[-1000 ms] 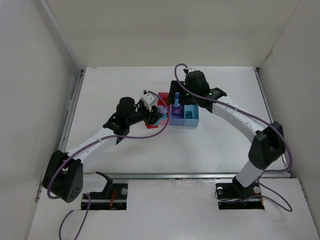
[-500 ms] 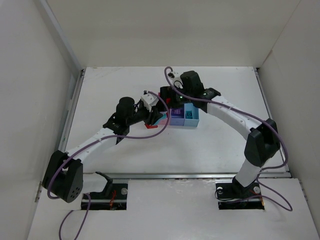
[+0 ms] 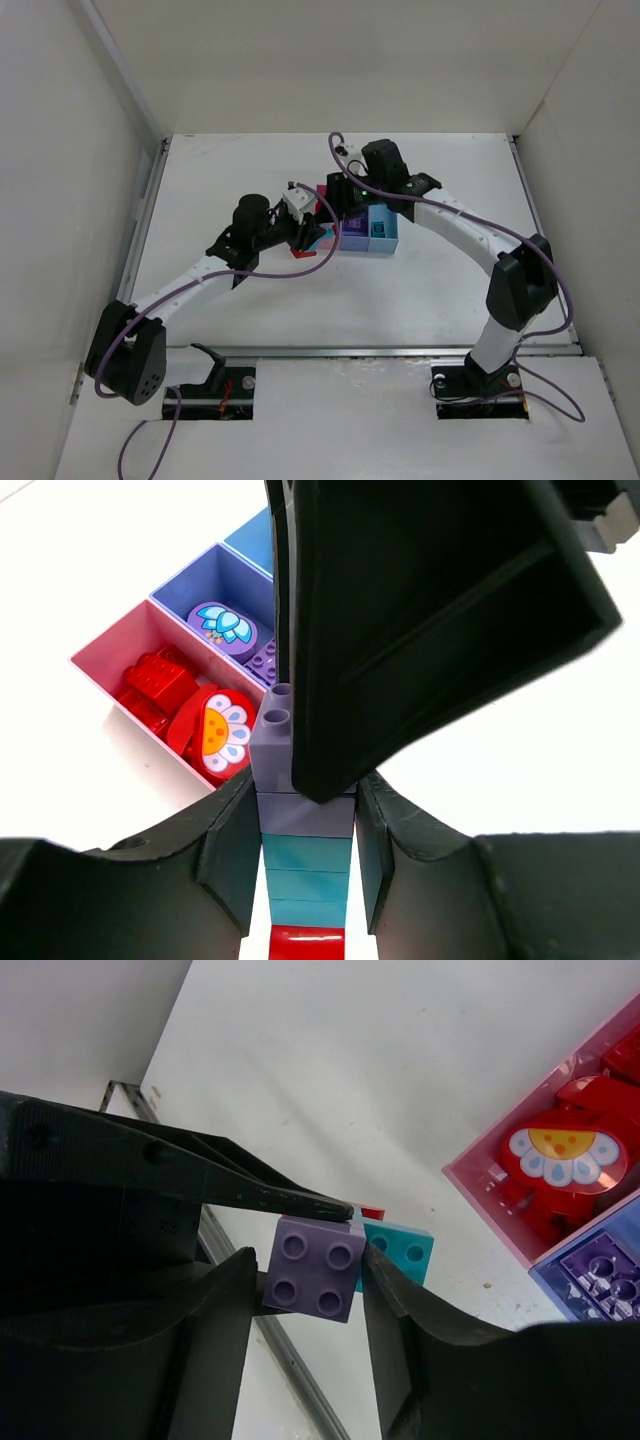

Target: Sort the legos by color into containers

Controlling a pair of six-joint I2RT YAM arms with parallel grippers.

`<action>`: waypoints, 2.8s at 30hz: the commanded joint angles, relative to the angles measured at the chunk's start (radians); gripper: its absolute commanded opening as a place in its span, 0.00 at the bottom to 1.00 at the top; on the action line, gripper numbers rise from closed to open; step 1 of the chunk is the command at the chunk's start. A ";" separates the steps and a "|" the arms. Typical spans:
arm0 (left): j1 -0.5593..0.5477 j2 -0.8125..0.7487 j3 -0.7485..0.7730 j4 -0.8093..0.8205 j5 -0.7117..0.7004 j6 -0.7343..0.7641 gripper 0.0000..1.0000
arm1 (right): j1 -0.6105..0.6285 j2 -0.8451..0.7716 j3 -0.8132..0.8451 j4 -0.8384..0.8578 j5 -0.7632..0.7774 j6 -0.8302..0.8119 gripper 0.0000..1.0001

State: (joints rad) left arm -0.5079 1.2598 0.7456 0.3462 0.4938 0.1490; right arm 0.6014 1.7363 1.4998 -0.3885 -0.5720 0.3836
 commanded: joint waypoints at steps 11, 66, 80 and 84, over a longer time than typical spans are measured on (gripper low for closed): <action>0.005 -0.022 0.006 0.031 -0.027 0.026 0.00 | -0.063 -0.056 -0.016 0.028 -0.046 0.030 0.00; 0.034 0.009 0.167 -0.098 0.511 0.090 0.00 | 0.063 -0.279 -0.274 0.157 -0.060 -0.845 0.82; 0.034 0.009 0.187 -0.130 0.583 0.124 0.00 | 0.063 -0.297 -0.303 0.180 -0.057 -0.845 0.24; 0.034 0.009 0.187 -0.130 0.583 0.124 0.00 | 0.063 -0.308 -0.303 0.180 -0.057 -0.845 0.05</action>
State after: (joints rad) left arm -0.4580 1.2816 0.8909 0.1986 1.0176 0.2649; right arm 0.6628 1.4647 1.1732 -0.2859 -0.6395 -0.4782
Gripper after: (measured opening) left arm 0.334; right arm 0.455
